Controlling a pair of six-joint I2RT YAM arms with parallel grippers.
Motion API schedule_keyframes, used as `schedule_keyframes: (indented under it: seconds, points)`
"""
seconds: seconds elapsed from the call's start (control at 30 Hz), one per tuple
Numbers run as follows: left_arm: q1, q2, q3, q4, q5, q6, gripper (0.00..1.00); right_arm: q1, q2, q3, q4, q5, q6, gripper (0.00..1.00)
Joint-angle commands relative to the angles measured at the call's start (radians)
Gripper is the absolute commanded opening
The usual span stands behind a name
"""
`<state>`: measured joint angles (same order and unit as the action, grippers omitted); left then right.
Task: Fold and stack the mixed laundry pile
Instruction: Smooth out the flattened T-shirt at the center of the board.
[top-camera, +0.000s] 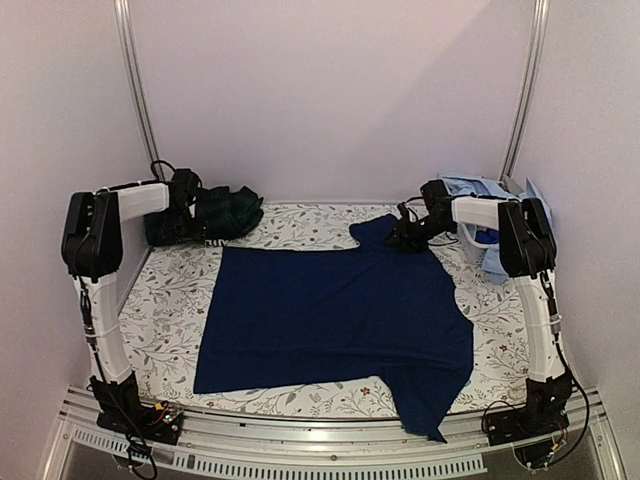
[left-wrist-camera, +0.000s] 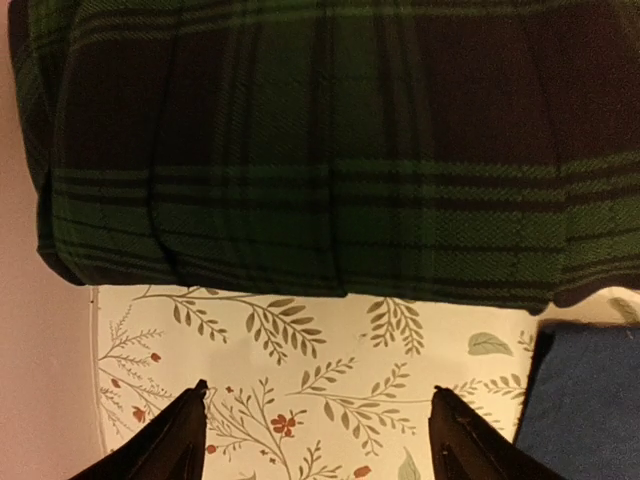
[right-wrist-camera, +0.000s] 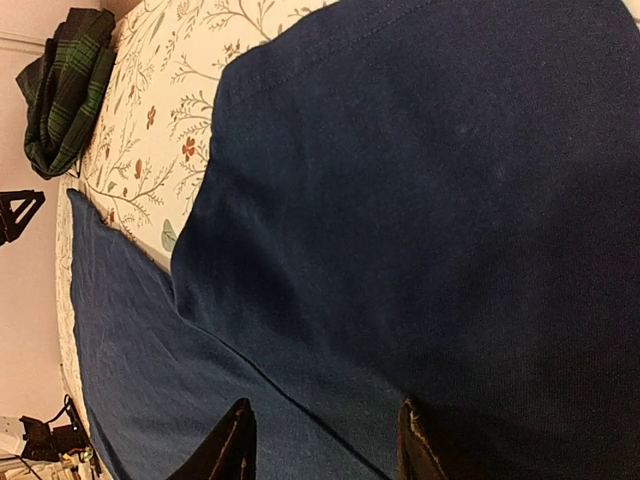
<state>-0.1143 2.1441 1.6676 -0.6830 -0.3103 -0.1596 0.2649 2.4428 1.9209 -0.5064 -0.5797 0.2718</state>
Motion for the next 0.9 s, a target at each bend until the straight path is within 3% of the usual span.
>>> schedule_keyframes:
  seconds: [0.0,0.1,0.3,0.87]
  points:
    - [0.006,-0.141,-0.093,0.140,0.312,0.028,0.75,-0.050,-0.039,-0.013,0.002,-0.003,-0.016,0.49]
    - [0.007,-0.146,-0.135,0.176,0.470,0.017,0.73,-0.072,-0.063,0.066,0.026,0.017,-0.012,0.49]
    - [0.007,-0.120,-0.136,0.195,0.573,-0.044,0.71,-0.104,0.007,0.180,0.026,0.116,-0.024,0.49]
    - [0.007,-0.115,-0.122,0.195,0.590,-0.063,0.71,-0.038,0.178,0.362,-0.038,0.447,-0.164,0.47]
